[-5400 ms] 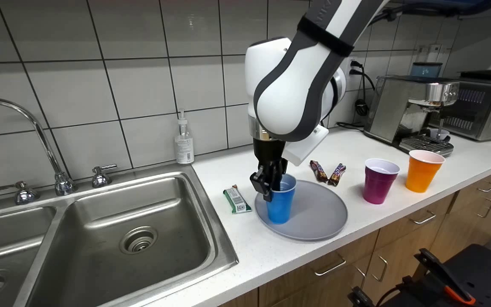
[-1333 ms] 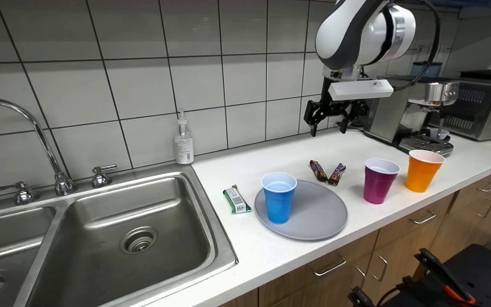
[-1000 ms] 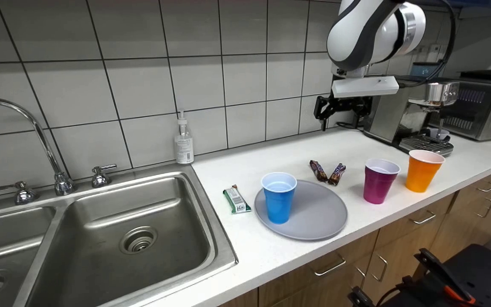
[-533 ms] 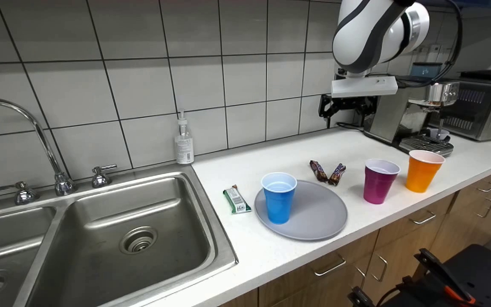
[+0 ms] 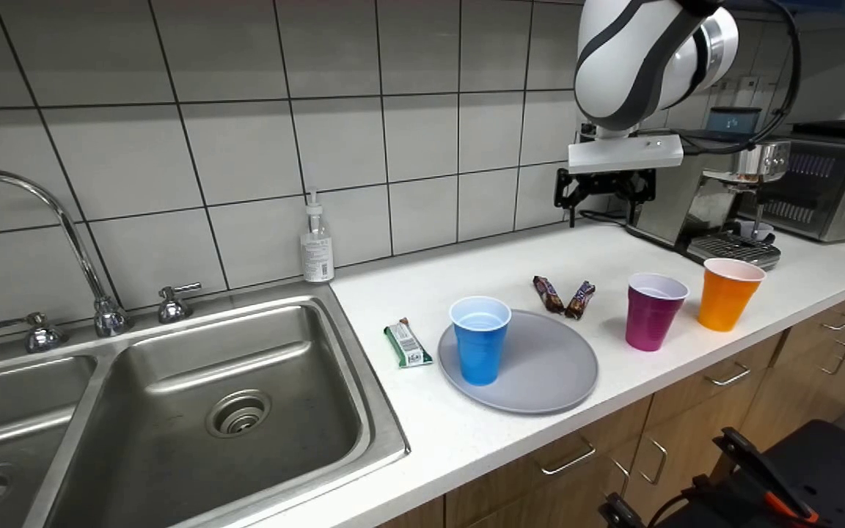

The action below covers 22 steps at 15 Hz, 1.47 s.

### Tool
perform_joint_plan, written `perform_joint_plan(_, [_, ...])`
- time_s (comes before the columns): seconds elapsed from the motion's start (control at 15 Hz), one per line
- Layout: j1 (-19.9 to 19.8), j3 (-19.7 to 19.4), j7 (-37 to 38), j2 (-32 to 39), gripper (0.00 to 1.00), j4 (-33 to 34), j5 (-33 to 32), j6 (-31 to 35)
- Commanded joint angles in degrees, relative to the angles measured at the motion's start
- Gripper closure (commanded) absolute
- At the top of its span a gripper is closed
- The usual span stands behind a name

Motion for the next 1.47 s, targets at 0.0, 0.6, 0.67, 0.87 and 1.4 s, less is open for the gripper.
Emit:
perform_joint_plan(0.0, [-0.49,-0.05,1.62,-0.58,0.0,0.28,-0.15,-2.97])
perform_joint_plan(0.6, [-2.39,-1.9,0.47,-0.05,0.0,-2.03,2.05,-0.6])
perform_joint_plan(0.67, [-2.54,-2.02,0.62,0.18,0.0,-2.29,2.17,-0.48])
perform_joint_plan(0.87, [-2.76,-2.2,0.09,0.55,0.0,-3.53,3.55,0.78])
perform_joint_plan(1.4, [-2.14,-2.58,1.06,3.59,0.0,-5.26,5.13,6.19])
